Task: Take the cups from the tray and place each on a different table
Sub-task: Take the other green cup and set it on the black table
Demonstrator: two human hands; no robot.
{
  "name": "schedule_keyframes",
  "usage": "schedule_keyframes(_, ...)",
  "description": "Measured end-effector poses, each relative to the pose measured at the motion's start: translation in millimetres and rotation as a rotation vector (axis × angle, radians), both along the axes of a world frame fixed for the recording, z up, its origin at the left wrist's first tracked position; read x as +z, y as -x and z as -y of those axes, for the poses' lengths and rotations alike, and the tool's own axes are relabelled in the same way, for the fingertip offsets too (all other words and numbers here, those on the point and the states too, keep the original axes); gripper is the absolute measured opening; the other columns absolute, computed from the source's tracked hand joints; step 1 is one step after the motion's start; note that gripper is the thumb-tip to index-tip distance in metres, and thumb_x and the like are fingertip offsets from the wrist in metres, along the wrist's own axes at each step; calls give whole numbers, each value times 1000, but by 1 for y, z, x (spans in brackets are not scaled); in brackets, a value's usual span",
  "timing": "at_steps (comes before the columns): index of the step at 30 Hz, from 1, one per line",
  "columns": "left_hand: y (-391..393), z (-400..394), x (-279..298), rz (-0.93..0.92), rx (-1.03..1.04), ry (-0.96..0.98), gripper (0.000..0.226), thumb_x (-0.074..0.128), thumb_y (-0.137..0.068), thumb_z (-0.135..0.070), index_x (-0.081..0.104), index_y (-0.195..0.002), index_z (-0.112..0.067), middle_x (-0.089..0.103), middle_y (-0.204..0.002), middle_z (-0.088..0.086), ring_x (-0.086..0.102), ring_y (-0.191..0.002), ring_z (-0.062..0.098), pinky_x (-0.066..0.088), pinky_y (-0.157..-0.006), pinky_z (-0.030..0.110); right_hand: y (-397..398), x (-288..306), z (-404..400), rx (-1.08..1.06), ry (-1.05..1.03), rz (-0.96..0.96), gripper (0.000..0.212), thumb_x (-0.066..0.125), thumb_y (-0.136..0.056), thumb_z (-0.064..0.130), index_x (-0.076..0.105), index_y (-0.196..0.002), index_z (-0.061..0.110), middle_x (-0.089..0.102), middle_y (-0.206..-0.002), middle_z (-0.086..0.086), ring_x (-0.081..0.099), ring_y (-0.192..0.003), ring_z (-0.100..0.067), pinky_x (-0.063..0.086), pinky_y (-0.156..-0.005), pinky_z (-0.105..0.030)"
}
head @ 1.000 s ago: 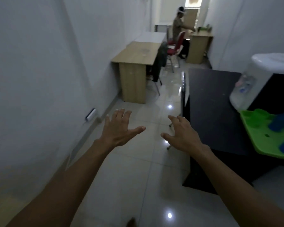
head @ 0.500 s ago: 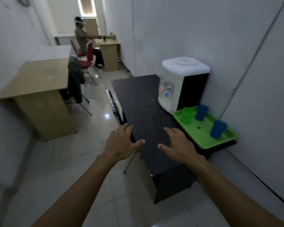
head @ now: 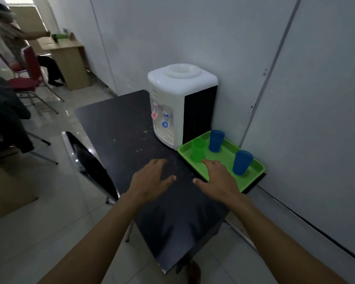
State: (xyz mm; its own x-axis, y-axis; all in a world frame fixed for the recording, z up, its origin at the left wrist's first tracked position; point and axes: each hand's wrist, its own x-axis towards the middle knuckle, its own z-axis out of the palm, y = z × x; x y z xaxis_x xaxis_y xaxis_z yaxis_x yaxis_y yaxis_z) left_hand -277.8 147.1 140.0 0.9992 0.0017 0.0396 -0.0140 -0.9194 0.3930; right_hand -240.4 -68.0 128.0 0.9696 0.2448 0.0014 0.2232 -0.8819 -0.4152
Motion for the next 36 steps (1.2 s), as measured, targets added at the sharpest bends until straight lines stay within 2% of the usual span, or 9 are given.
schedule_keyframes(9,-130,22,-38,-100,16,92,61,58,-86,-51,42,-138,-22,47,-141,0,49,-125,23,45,-94,42,-122,-40,4,-95,-34,-112,69,60,-82,50,38,-141,19,46,-138,-7,44,-126,-28,47,-92,-42)
schedule_keyframes(16,-178,26,-78,-160,35,189,53,61,-85,-43,48,-133,-23,53,-133,0,52,-121,22,49,-92,42,-179,-70,-7,-176,-104,-173,67,63,-83,40,37,-141,16,49,-134,-9,47,-122,-29,47,-91,-41)
schedule_keyframes(20,-199,22,-98,-173,25,223,48,60,-87,-36,49,-132,-21,54,-131,1,53,-118,23,48,-90,41,-199,-84,-20,-256,-117,-142,73,66,-81,38,35,-142,14,47,-135,-10,46,-121,-29,48,-88,-42)
schedule_keyframes(26,-233,16,-116,-195,-25,288,47,62,-86,-33,53,-128,-15,58,-125,6,57,-113,27,50,-88,49,-224,-104,-28,-390,-111,-128,88,72,-72,49,32,-143,15,44,-140,-11,42,-126,-29,49,-91,-42)
schedule_keyframes(30,-250,12,-129,-177,-16,328,49,63,-86,-34,51,-130,-15,58,-128,6,59,-110,27,52,-86,48,-238,-119,-32,-423,-127,-174,98,75,-66,56,31,-143,17,43,-141,-9,43,-126,-28,48,-94,-42)
schedule_keyframes(36,-262,5,-142,-161,-26,348,45,64,-87,-32,53,-128,-16,58,-126,5,60,-107,25,52,-83,43,-249,-129,-42,-450,-160,-159,100,76,-59,62,36,-140,20,46,-137,-7,44,-125,-27,48,-93,-49)
